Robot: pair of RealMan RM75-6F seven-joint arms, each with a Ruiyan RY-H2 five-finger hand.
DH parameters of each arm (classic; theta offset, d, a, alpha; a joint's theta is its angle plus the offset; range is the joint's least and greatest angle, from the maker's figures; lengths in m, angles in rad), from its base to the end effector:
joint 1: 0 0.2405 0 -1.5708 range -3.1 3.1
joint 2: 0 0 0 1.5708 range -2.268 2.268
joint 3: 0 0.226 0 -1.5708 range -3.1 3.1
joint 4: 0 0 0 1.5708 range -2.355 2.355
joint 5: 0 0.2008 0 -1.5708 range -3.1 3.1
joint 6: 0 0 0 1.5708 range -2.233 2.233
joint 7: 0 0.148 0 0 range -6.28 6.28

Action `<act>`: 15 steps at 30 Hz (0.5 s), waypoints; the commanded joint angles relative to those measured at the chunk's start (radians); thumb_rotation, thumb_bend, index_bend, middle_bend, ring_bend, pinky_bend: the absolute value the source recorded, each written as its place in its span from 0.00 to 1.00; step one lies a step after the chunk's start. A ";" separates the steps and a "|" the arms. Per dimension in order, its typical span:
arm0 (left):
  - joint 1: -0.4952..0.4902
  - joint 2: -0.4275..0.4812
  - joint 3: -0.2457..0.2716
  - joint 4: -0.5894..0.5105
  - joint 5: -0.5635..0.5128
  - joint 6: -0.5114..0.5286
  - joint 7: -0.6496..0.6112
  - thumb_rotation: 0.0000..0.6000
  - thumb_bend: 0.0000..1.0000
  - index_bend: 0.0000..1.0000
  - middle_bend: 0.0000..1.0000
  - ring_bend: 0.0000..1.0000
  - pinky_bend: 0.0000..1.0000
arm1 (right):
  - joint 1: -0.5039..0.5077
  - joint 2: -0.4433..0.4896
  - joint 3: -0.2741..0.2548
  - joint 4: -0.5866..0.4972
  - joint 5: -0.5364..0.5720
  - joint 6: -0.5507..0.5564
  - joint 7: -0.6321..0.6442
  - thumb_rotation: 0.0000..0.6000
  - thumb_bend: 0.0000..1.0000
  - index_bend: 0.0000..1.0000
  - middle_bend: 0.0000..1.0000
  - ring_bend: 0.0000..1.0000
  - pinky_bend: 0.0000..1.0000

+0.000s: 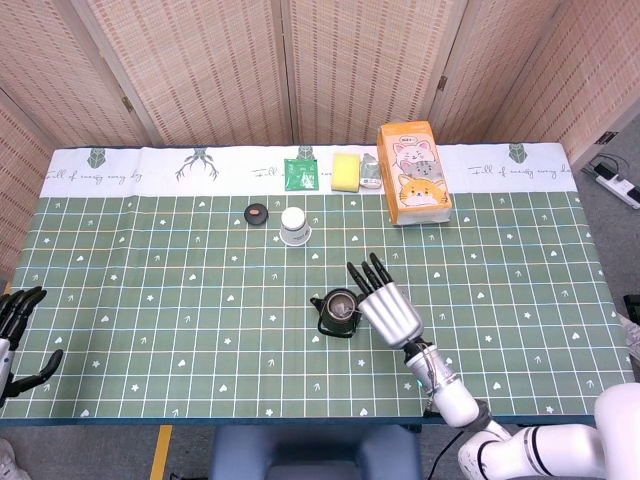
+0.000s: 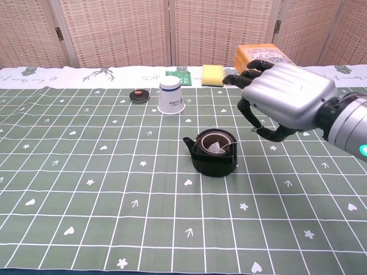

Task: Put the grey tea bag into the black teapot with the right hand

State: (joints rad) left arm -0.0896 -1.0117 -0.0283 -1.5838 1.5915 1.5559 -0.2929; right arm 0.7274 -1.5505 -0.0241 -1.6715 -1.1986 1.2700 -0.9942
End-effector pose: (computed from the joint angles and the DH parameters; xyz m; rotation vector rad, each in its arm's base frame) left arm -0.2772 0.1792 0.1889 -1.3894 -0.9532 -1.1063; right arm -0.1089 -0.2651 -0.0060 1.9655 -0.2676 0.6781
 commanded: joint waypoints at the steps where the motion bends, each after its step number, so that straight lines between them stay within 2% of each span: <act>1: -0.001 -0.001 0.000 0.000 -0.002 -0.002 0.003 1.00 0.34 0.05 0.04 0.00 0.00 | -0.032 -0.021 -0.013 0.027 0.002 -0.002 0.024 1.00 0.39 0.32 0.01 0.08 0.00; 6: -0.003 -0.003 0.000 0.003 -0.005 -0.008 0.003 1.00 0.34 0.05 0.04 0.00 0.00 | -0.071 -0.032 -0.022 0.032 0.006 0.015 0.022 1.00 0.39 0.15 0.00 0.04 0.00; 10: -0.003 -0.004 0.000 0.003 -0.002 -0.007 0.007 1.00 0.34 0.05 0.04 0.00 0.00 | -0.085 -0.029 -0.011 0.014 0.025 0.014 0.006 1.00 0.39 0.02 0.00 0.01 0.00; 15: -0.004 -0.005 0.002 0.006 -0.001 -0.009 0.009 1.00 0.34 0.05 0.04 0.00 0.00 | -0.117 0.055 0.012 -0.113 -0.007 0.081 0.017 1.00 0.39 0.00 0.00 0.00 0.00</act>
State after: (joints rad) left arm -0.0937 -1.0166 -0.0267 -1.5781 1.5905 1.5464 -0.2838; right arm 0.6307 -1.5421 -0.0230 -1.7205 -1.1887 1.3135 -0.9827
